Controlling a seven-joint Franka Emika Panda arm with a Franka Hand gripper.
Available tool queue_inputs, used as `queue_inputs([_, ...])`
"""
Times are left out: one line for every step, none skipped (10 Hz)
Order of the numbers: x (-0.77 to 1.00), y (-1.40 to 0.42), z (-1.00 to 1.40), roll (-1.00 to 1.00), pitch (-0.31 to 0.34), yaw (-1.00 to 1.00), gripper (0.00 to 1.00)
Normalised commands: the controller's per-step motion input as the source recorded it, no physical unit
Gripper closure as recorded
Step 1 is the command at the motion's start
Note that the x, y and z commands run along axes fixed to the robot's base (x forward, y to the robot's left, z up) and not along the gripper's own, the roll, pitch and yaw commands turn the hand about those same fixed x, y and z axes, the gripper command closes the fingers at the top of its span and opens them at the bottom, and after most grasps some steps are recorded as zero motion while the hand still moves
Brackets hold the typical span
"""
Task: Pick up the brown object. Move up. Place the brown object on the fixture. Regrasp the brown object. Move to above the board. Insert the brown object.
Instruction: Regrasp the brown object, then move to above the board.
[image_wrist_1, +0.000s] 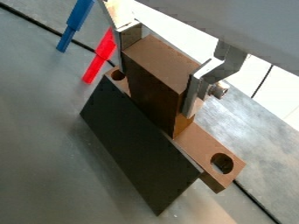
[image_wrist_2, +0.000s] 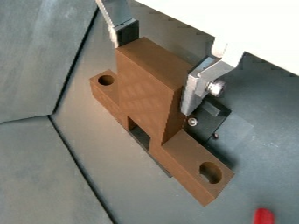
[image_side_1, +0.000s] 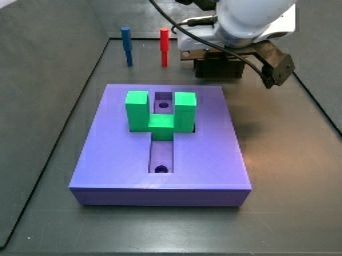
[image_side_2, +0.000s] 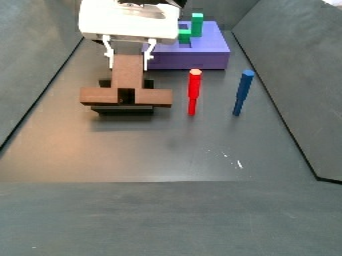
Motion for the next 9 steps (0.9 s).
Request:
queue_inputs([0.00, 0.00, 0.00, 0.00, 0.000, 0.00, 1.00])
queue_inputs([0.00, 0.00, 0.00, 0.00, 0.000, 0.00, 1.00])
queue_inputs([0.00, 0.00, 0.00, 0.00, 0.000, 0.00, 1.00])
queue_inputs([0.00, 0.00, 1.40, 0.00, 0.000, 0.00, 1.00])
queue_inputs([-0.04, 0.03, 1.40, 0.03, 0.056, 0.01, 1.00])
queue_inputs([-0.06, 0.03, 1.40, -0.03, 0.045, 0.01, 1.00])
queue_inputs([-0.06, 0.03, 1.40, -0.01, 0.038, 0.02, 1.00])
queue_inputs([-0.04, 0.01, 1.40, 0.00, 0.054, 0.02, 1.00])
queue_inputs([-0.04, 0.01, 1.40, 0.00, 0.053, 0.02, 1.00])
